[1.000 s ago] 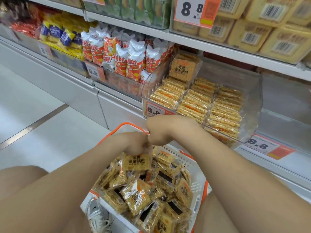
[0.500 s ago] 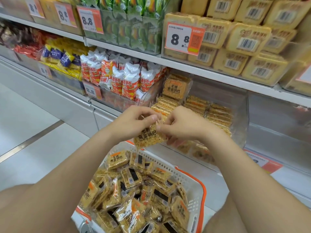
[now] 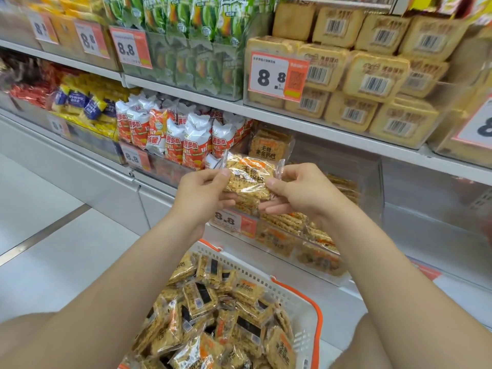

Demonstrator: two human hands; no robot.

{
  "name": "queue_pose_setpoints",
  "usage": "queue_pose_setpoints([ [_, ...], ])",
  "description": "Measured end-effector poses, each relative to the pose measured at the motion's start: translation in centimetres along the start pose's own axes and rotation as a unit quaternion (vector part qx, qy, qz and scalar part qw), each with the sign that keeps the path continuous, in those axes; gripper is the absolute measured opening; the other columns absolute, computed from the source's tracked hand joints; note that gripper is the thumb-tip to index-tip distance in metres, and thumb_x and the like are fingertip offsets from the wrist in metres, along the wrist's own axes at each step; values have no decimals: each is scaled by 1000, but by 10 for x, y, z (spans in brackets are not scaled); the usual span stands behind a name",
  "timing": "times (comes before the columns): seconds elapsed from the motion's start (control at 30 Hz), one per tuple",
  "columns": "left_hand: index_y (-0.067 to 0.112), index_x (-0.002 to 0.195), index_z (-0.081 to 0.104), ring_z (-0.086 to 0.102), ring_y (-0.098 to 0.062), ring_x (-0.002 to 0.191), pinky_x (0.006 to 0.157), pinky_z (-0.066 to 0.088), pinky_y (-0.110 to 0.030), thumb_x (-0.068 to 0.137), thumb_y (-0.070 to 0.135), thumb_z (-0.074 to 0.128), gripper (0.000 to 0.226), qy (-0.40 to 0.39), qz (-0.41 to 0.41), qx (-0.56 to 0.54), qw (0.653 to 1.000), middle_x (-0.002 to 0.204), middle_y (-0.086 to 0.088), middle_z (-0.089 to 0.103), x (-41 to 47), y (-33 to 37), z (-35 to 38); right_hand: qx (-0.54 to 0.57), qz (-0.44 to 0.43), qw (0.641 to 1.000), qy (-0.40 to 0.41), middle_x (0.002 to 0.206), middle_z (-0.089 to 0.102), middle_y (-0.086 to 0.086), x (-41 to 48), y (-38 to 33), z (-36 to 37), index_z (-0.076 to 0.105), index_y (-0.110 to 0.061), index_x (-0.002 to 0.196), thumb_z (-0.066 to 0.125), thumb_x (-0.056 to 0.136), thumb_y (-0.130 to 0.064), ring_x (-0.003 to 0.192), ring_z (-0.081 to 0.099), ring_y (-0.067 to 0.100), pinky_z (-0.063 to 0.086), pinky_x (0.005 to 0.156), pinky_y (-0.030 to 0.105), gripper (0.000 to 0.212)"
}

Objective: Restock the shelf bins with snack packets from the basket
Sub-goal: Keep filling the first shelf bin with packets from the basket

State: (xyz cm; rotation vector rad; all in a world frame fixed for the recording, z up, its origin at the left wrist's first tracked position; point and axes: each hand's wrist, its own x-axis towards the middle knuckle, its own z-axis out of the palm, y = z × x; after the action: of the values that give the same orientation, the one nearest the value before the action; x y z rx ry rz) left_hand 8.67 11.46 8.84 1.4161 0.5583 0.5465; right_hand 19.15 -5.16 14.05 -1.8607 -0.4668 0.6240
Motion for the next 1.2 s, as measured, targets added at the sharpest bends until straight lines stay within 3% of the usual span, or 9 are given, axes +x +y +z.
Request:
queue_pose_setpoints([
  [0.17,7,112,72,78,-21,74,69,63,-27,99,21,73,20,51,-18,-45,997,113,-11,69,3,-2,-3,15,23,1000,-9,112,72,17,11,3,-4,57,-5,139,71,98,-6,84,80,26,66,74,39,44],
  [0.3,11,103,75,78,-18,76,62,59,-26,93,29,80,21,68,21,51,996,94,-8,78,5,-5,-5,23,23,999,0,106,77,10,18,6,-3,71,-9,117,89,84,-19,81,79,22,65,69,35,39],
  [0.4,21,100,76,74,-15,85,78,58,-33,92,32,81,15,75,82,146,983,89,2,77,10,-6,-7,10,-6,998,69,111,75,8,32,10,-4,71,-6,110,86,87,-23,79,76,21,66,70,39,33],
  [0.47,22,109,73,71,-10,88,85,58,-32,94,27,79,17,67,114,233,964,95,7,74,13,-7,-7,-9,-37,988,149,109,75,7,45,14,-4,68,-12,108,83,90,-25,88,73,22,65,82,47,27],
  [0.53,23,114,72,68,-8,93,91,58,-34,96,19,73,18,36,160,355,921,101,9,72,13,-9,-5,-75,-63,969,227,119,68,4,60,18,-7,63,-15,121,78,93,-30,102,65,23,56,95,42,35],
  [0.63,26,114,74,64,-19,110,99,53,-46,99,21,64,19,-42,238,508,827,114,7,73,11,-16,1,-122,-66,945,295,122,58,10,75,20,-10,59,-11,116,73,98,-29,98,55,26,44,86,35,29],
  [0.7,24,114,75,60,-23,116,99,51,-49,102,19,54,25,-87,259,542,795,119,6,70,10,-21,3,-135,-75,945,289,123,56,12,86,24,-10,60,-11,119,71,99,-29,111,54,29,47,93,39,29],
  [0.87,18,124,71,58,-23,129,106,48,-48,104,17,43,35,-149,264,565,767,130,0,67,16,-25,2,-198,-87,936,279,118,59,11,105,26,0,64,-7,123,72,97,-34,125,49,32,46,102,45,38],
  [1.2,21,130,64,62,-24,113,96,51,-46,106,20,40,34,-180,248,588,749,121,-1,69,20,-20,1,-276,-68,902,324,114,63,11,117,32,9,64,-10,116,72,92,-56,108,59,30,45,79,37,53],
])
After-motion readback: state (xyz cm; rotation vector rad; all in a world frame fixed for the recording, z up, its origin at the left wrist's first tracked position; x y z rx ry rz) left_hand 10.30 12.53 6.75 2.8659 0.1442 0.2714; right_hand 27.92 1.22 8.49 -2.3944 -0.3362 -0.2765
